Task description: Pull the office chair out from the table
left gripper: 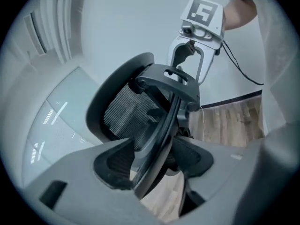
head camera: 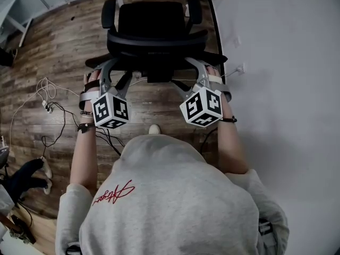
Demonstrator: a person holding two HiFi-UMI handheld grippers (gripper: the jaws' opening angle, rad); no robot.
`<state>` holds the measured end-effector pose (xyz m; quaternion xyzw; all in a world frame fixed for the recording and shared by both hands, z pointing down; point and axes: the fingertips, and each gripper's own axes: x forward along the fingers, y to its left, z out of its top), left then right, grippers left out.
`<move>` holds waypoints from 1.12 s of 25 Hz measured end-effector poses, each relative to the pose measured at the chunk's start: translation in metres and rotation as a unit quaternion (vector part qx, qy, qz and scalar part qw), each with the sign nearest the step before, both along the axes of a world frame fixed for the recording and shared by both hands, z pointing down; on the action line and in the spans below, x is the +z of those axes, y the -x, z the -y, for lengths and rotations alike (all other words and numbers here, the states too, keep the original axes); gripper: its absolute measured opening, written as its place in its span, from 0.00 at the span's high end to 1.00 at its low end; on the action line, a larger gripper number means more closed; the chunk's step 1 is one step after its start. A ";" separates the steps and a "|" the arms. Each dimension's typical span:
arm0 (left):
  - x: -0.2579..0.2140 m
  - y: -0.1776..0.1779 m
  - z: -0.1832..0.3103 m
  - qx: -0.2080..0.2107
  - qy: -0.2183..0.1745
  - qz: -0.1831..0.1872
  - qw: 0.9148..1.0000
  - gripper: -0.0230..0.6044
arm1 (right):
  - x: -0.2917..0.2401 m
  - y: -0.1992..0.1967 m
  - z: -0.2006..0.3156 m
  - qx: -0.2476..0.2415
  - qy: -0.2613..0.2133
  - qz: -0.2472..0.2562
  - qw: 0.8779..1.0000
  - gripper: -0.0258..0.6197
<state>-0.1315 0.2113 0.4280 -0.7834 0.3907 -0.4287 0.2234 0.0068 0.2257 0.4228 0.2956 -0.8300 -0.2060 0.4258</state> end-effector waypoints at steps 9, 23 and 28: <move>-0.034 0.007 -0.011 -0.038 -0.032 -0.106 0.993 0.60 | -0.063 -0.005 -0.006 0.059 -0.029 0.194 0.979 0.57; -0.079 0.012 -0.023 -0.080 -0.061 -0.234 0.967 0.65 | -0.111 0.007 -0.028 0.063 -0.017 0.374 0.925 0.79; -0.101 -0.002 -0.030 -0.058 -0.076 -0.259 0.961 0.71 | -0.121 0.004 -0.031 0.084 -0.037 0.378 0.921 0.88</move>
